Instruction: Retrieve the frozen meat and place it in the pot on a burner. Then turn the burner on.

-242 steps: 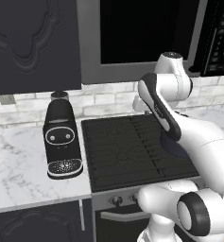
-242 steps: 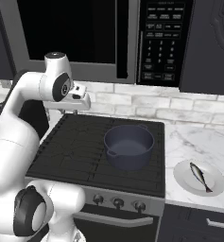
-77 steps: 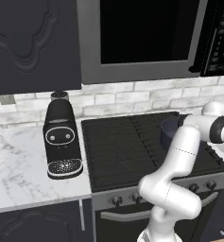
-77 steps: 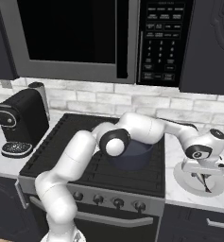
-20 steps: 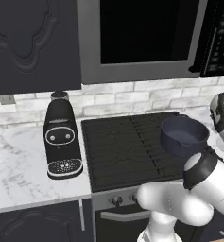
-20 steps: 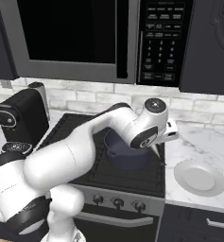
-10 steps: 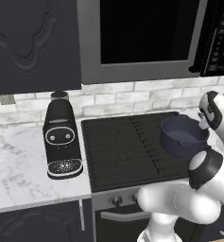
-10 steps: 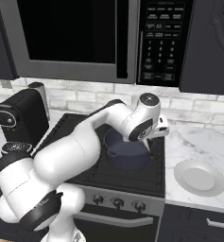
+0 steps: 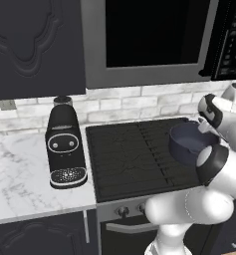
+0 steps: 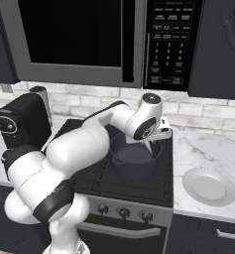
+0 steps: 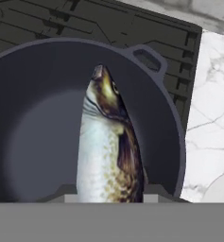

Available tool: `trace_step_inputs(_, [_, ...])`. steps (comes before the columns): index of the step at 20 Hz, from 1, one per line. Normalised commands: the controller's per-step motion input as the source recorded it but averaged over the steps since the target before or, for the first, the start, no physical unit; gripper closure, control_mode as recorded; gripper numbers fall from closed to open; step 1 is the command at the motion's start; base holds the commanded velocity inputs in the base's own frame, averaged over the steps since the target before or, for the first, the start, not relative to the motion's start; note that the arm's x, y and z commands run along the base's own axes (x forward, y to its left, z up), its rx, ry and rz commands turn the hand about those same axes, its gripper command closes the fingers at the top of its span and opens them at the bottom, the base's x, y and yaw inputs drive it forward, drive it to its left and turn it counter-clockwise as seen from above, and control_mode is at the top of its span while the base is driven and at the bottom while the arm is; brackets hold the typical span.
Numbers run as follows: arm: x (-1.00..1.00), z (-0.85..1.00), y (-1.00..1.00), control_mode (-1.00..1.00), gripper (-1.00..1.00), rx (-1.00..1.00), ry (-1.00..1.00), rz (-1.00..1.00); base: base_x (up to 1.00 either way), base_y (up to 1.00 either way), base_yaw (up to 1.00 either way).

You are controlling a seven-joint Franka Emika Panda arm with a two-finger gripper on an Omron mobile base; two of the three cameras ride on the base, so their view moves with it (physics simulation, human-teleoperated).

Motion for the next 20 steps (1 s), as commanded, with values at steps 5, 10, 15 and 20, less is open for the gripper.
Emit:
trace_step_inputs(5, [0.34,-0.25,0.07,-1.00,1.00,0.01,0.00,0.00,0.00,0.00,0.00])
trace_step_inputs(10, [0.32,-0.18,0.12,-1.00,1.00,0.00,0.00,0.00,0.00,0.00,0.00])
trace_step_inputs(15, [0.23,-0.08,0.14,-1.00,1.00,0.00,0.00,0.00,0.00,0.00,0.00])
trace_step_inputs(20, [0.10,-0.11,0.15,-1.00,1.00,0.00,0.00,0.00,0.00,0.00,0.00])
